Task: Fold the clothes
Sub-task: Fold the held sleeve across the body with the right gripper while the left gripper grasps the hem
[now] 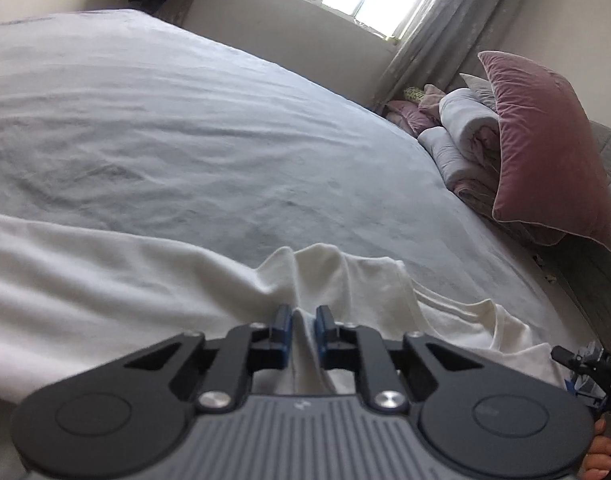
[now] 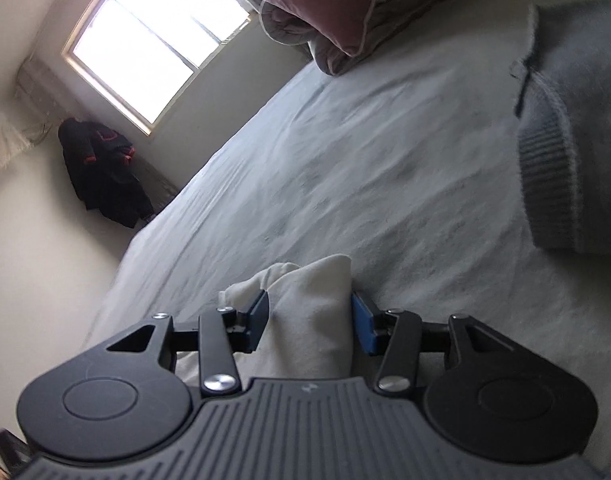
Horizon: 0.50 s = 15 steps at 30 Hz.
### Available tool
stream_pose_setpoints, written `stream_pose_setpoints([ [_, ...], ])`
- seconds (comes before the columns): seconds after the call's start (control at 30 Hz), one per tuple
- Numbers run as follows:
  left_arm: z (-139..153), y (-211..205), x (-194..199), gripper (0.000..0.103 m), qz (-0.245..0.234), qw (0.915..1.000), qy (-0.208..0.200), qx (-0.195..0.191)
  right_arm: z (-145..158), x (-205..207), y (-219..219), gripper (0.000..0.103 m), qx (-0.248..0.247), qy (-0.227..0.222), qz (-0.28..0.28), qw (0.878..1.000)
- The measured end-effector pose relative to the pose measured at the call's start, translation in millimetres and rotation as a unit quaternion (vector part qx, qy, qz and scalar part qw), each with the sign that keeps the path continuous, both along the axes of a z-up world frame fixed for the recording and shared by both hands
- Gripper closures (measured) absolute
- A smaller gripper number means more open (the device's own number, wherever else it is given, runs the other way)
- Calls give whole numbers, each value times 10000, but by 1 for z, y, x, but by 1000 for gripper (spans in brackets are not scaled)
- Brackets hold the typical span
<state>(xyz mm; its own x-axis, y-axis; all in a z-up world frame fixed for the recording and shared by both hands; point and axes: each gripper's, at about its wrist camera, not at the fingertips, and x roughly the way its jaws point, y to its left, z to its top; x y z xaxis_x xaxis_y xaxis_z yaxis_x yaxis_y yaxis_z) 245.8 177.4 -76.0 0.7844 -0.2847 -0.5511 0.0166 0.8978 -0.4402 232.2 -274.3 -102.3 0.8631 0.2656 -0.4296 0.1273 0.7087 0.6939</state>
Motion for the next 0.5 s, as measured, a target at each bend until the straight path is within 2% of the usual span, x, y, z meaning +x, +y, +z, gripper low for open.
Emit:
stream_pose_setpoints([
  [0.03, 2, 1, -1, 99, 24, 10000, -4, -24, -1, 0, -5, 53, 123, 7, -23, 9999],
  [0.2, 17, 1, -10, 100, 231, 9995, -226, -11, -2, -6, -19, 53, 346, 23, -154, 9993],
  [0.27, 23, 0, -13, 100, 344, 9989, -307, 31, 0, -5, -16, 53, 249, 24, -107, 9996],
  [0.5, 18, 8, -10, 100, 592, 9978, -224, 179, 0, 1, -3, 52, 52, -50, 62, 10000],
])
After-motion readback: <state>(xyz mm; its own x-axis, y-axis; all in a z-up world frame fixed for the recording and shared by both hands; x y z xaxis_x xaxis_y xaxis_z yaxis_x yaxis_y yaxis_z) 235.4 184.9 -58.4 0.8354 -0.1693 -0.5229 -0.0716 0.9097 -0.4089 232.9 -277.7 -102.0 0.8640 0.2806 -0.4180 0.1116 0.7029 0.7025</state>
